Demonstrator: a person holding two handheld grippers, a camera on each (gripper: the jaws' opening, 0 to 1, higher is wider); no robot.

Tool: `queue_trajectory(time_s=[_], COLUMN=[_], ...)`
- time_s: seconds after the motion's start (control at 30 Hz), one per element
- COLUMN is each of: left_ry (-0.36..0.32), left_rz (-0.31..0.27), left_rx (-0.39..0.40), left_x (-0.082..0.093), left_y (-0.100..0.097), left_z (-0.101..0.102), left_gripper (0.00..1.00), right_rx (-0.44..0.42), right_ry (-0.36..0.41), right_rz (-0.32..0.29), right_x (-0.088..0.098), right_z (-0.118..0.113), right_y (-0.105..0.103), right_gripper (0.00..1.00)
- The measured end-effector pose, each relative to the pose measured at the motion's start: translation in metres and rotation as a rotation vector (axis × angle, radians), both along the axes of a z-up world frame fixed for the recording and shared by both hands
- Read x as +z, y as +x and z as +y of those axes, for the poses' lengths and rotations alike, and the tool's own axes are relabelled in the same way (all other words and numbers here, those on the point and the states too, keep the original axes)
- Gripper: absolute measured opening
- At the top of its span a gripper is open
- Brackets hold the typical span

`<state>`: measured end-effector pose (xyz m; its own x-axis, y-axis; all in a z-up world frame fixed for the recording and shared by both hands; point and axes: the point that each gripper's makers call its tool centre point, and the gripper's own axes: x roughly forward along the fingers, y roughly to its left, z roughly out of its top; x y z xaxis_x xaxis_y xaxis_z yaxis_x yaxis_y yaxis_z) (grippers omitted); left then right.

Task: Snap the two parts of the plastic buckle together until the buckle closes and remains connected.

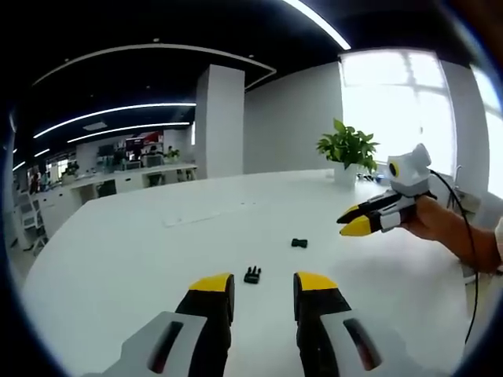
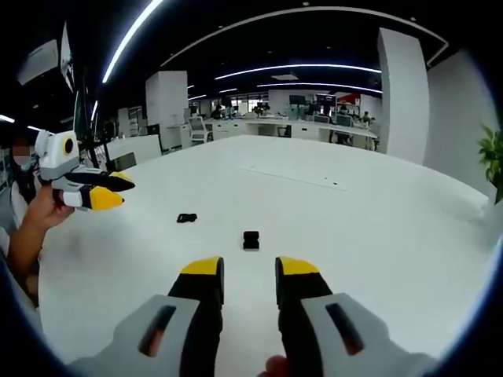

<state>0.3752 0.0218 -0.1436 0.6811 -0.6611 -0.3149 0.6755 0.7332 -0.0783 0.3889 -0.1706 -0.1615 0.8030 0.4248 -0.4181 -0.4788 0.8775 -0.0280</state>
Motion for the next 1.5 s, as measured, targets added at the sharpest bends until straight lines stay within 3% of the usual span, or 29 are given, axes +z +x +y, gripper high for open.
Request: queue_trajectory(time_s=[0.63,1.5], left_ry=[0.006,0.092], left_rz=[0.039,0.075], left_rx=[-0.009,-0.019], left_x=[-0.012,-0.036], left_y=[0.015,0.029], left_z=[-0.011,-0.021], left_gripper=[0.29,0.26], right_rx=[0.018,0.027], right_ry=[-0.026,-0.038], right_rz=[0.049,0.074], right_x=[-0.016,-0.027], right_z=[0.007,0.021], right_y=[0.018,0.037], right_gripper=[0.24,0.23])
